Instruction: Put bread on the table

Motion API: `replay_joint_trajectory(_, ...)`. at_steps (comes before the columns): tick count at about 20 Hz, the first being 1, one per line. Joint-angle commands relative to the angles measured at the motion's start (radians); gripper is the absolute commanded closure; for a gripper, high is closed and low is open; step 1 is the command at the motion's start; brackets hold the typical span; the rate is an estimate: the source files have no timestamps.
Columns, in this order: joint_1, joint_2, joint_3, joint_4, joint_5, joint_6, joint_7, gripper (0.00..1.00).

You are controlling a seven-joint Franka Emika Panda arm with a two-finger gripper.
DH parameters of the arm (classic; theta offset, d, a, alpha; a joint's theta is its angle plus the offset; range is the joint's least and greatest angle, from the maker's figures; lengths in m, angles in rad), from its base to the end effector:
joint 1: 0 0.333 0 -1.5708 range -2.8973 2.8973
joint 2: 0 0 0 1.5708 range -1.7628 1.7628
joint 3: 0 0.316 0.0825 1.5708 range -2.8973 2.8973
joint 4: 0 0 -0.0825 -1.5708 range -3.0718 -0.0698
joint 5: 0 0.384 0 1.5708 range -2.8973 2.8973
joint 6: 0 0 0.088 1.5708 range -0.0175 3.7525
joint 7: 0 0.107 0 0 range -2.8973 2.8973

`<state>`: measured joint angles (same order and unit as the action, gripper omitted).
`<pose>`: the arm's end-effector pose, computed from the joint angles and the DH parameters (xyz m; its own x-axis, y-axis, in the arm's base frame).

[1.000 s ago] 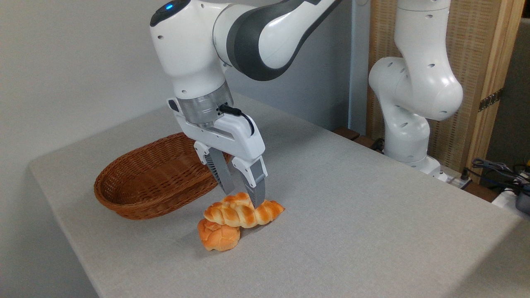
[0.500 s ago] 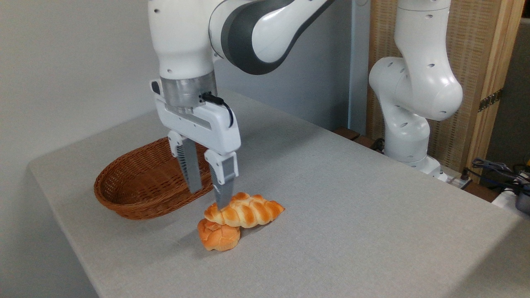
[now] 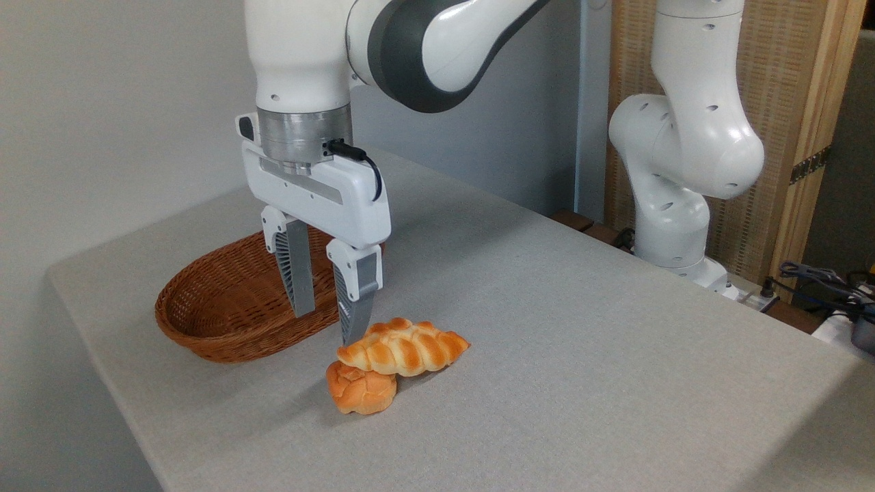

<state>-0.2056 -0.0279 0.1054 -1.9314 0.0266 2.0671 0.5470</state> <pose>0.5652 -0.0549 0.5124 0.7809 -0.6116 0.1273 -0.6028 -0.7912 -0.1035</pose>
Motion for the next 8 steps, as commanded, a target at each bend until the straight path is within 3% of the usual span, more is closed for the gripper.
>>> replay_joint_trajectory(1, -0.002, -0.007, 0.036, 0.003, -0.063, -0.030, 0.100, 0.00)
replay_joint_trajectory(5, -0.002, -0.007, 0.059, 0.003, -0.106, -0.041, 0.146, 0.00)
replay_joint_trajectory(8, -0.003, -0.007, 0.056, 0.003, -0.108, -0.042, 0.139, 0.00)
